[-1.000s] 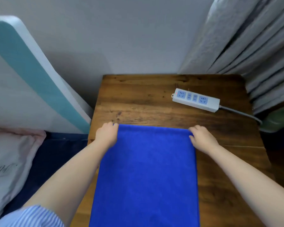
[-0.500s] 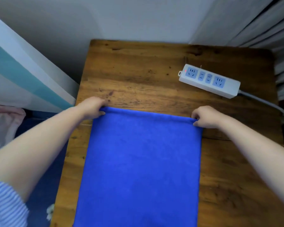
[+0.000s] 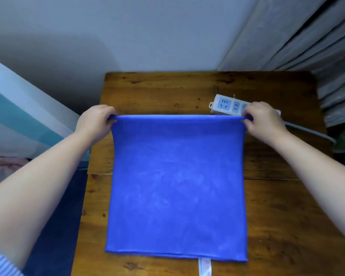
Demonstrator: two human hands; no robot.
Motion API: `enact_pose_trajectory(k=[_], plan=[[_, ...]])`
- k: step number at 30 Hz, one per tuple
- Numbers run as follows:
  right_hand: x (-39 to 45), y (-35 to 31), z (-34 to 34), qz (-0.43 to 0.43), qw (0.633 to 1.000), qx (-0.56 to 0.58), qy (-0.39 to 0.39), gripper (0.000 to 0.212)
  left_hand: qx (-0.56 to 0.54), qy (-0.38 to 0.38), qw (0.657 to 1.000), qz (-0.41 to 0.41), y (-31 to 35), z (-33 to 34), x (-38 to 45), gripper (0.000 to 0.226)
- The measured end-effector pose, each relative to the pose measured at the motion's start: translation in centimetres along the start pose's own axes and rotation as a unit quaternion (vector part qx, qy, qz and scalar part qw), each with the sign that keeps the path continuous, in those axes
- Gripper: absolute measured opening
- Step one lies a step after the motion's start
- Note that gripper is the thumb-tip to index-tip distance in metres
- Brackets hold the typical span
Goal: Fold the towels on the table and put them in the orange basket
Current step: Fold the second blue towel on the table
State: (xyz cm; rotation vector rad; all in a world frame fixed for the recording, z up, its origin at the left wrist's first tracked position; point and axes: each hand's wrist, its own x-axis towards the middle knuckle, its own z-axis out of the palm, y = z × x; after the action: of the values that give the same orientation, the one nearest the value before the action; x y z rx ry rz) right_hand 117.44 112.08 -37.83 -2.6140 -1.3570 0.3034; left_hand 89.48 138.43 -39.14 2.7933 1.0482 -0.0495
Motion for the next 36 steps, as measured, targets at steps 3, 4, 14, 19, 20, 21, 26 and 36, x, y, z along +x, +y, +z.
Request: enact_pose_trajectory(k=[3,4,14,19,20,21,26,36], plan=[[-1.1,-0.3,-0.5,-0.042,0.992,0.006,0.121,0.004,-0.010,0.078,0.997,0.020,-0.3,-0.8,-1.1,0.011],[-1.9,-0.4,-0.5,-0.066,0.987,0.010,0.149,0.003,-0.013,0.095,0.995,0.032,-0.4,-0.9,-1.9,0.008],[-16.0,0.2,3.6,-0.162,0.976,-0.022,0.146,0.025,-0.064,0.098,0.975,0.187,-2.5,2.5,-13.8,0.029],[-21.1,-0.8,4.7,-0.136,0.979,-0.052,0.142,0.022,-0.030,0.091,0.963,0.252,-2.8,3.0,-17.6,0.006],[-22.2,-1.2,4.9,-0.128,0.981,-0.059,0.137,0.015,-0.026,0.088,0.960,0.264,-2.8,3.1,-18.7,0.005],[-22.7,-1.4,5.3,-0.122,0.981,-0.063,0.134,0.011,-0.022,0.084,0.958,0.273,-2.8,3.3,-19.3,0.005],[-26.3,-2.1,6.7,-0.111,0.983,-0.090,0.119,0.026,-0.007,0.056,0.960,0.275,-2.3,4.0,-23.4,0.018],[-27.4,-2.5,8.4,-0.109,0.976,-0.130,0.134,0.019,0.059,-0.021,0.965,0.254,-1.3,6.9,-25.4,0.040]])
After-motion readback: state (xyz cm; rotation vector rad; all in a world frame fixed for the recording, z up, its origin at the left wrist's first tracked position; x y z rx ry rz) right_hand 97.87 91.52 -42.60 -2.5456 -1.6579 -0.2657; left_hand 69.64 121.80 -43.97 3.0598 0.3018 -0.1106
